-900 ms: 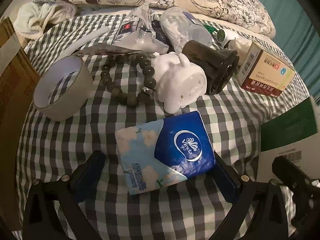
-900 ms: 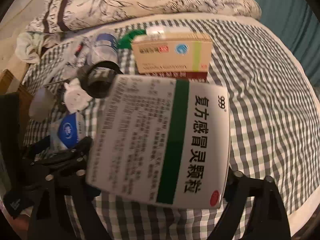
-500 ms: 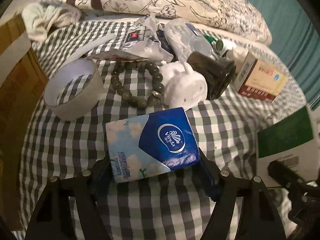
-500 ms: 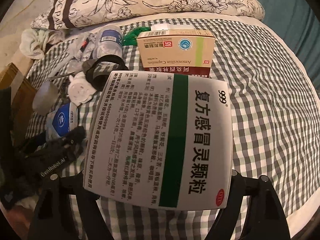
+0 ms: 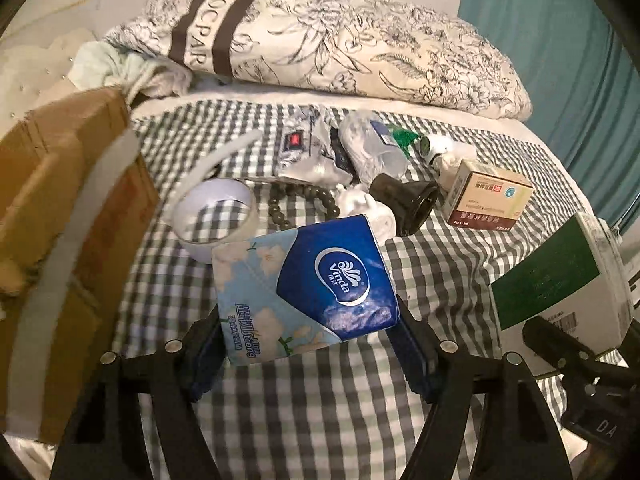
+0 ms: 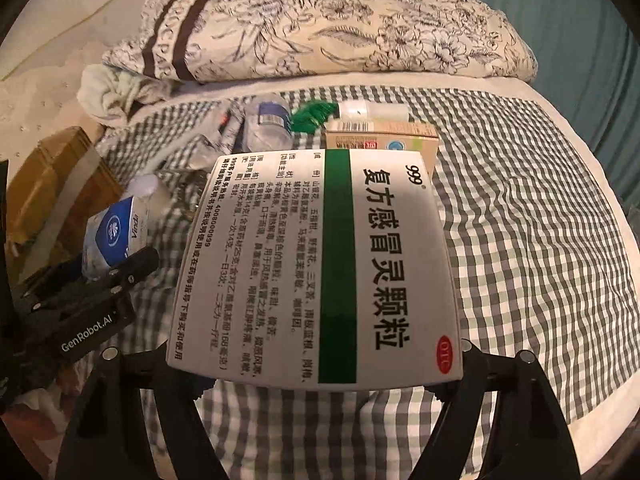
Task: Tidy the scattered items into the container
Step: 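Carry the blue tissue pack in the left tool while the right tool carries the medicine box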
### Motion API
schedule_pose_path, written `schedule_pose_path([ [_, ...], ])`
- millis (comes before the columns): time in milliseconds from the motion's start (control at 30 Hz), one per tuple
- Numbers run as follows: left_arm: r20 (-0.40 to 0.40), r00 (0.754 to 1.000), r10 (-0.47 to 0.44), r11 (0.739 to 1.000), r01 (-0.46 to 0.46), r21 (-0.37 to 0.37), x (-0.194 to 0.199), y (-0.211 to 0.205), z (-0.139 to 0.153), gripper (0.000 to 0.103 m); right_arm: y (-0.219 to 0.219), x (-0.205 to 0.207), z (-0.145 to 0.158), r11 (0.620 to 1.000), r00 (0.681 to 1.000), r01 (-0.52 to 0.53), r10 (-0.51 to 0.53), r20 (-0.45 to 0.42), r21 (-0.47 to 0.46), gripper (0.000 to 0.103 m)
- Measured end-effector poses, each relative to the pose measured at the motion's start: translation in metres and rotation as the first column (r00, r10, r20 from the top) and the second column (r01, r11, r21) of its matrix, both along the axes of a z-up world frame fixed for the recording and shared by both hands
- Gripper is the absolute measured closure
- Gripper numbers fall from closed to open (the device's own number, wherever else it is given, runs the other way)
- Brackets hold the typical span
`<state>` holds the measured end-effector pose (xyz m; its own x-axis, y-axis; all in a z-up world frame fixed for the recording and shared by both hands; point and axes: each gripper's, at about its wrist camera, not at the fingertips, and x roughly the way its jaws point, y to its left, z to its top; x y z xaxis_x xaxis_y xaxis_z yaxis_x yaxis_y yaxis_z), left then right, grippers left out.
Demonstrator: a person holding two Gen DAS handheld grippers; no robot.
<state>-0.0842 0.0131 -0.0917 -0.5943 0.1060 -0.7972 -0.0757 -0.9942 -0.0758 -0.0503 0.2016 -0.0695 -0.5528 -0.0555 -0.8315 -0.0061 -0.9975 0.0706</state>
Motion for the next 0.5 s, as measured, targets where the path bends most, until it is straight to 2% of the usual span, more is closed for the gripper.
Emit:
schedule_pose_path([
  [267, -0.051, 0.999, 0.014, 1.0, -0.013, 0.019, 0.031, -0.019, 0.037, 0.028, -0.014, 0.028, 0.041, 1.0, 0.997, -0.013, 0.013, -0.071, -0.002, 0.026],
  [367, -0.056, 0.998, 0.022, 0.999, -0.02, 0.029, 0.041, -0.034, 0.059, 0.028, -0.026, 0.036, 0.065, 1.0, 0.994, -0.025, 0.023, -0.104, -0.015, 0.026],
  [500, -0.108, 0.993, 0.039, 0.999, -0.036, 0.027, 0.051, -0.062, 0.096, 0.028, -0.047, 0.037, 0.098, 0.998, 0.987, -0.046, 0.038, -0.153, -0.047, 0.026],
])
